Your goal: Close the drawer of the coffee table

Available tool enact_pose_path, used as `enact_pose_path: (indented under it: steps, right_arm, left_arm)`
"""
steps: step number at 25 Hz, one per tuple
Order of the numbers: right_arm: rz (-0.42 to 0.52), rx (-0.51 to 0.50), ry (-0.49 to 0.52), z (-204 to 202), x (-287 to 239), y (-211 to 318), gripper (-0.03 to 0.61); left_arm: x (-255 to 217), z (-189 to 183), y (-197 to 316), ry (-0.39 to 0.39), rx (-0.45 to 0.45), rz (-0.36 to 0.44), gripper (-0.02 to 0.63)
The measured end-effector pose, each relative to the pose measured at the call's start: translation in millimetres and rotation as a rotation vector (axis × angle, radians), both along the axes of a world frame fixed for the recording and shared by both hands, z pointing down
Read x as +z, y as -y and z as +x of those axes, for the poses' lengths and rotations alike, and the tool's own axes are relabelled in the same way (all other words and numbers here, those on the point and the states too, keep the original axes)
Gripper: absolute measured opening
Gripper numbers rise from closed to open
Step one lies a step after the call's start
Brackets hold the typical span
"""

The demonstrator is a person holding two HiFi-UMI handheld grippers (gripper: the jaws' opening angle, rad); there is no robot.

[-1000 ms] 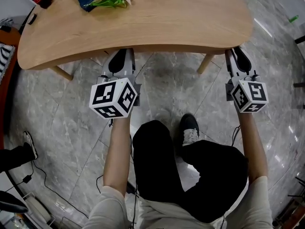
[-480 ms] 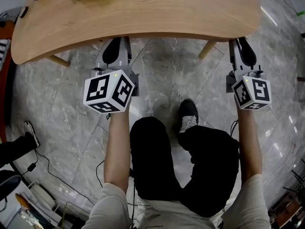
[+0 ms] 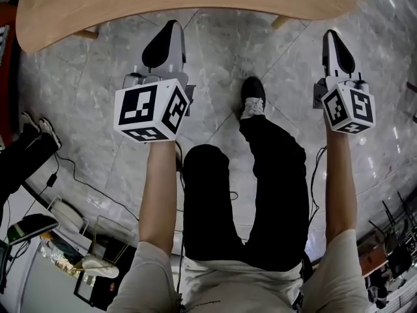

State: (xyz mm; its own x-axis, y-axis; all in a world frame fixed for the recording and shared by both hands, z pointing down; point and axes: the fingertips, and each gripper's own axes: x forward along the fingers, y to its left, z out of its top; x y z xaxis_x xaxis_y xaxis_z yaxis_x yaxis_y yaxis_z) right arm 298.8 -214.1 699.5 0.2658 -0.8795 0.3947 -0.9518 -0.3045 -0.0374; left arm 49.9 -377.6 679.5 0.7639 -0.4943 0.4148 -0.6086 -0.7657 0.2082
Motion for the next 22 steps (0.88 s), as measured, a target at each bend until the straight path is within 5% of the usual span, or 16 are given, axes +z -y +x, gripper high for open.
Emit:
enact_pose_path:
  steps: [11,22]
  right_arm:
    - [-0.014,-0.056,0.078,-80,-127,-26,0.017]
    - [-0.031,0.024,0.147,-178,-245,-111,0.017]
  left_arm:
    - [-128,-41,-68,0.064,0.059,-0.02,0.009]
    - [-258,-107,-172,0.078,0.11,-0.025,0.009]
